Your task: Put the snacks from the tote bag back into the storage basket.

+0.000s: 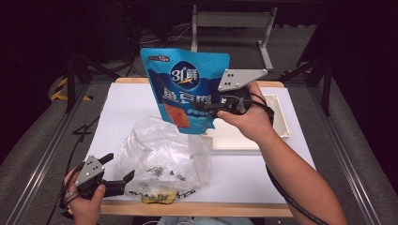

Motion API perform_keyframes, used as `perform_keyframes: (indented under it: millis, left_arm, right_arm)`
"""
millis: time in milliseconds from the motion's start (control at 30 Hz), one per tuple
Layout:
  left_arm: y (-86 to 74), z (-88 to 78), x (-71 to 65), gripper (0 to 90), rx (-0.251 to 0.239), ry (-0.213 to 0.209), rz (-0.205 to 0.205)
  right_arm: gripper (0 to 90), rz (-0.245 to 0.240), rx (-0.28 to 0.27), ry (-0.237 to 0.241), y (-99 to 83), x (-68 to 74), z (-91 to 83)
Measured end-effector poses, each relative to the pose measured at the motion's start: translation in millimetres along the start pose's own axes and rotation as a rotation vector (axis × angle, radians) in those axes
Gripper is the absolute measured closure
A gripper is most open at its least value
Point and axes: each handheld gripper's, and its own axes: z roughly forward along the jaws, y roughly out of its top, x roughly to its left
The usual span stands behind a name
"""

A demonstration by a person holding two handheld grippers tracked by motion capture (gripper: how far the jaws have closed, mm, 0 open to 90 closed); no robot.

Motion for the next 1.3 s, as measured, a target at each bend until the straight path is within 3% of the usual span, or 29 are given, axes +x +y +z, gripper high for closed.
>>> perform_keyframes:
  millis: [800,1300]
  left_arm:
    - [0.0,0.9,-1.1,6.4,0.005,0.000,0.004]
    - [-1.9,-2.3,-1.8,6.3,0.007,0.013,0.000]
  right_arm:
    - [60.5,0.081,0.018,-0.138,-32.8,-50.2,-39.7]
    - [60.6,0.093,0.026,-0.196,-56.0,-81.4,-66.7]
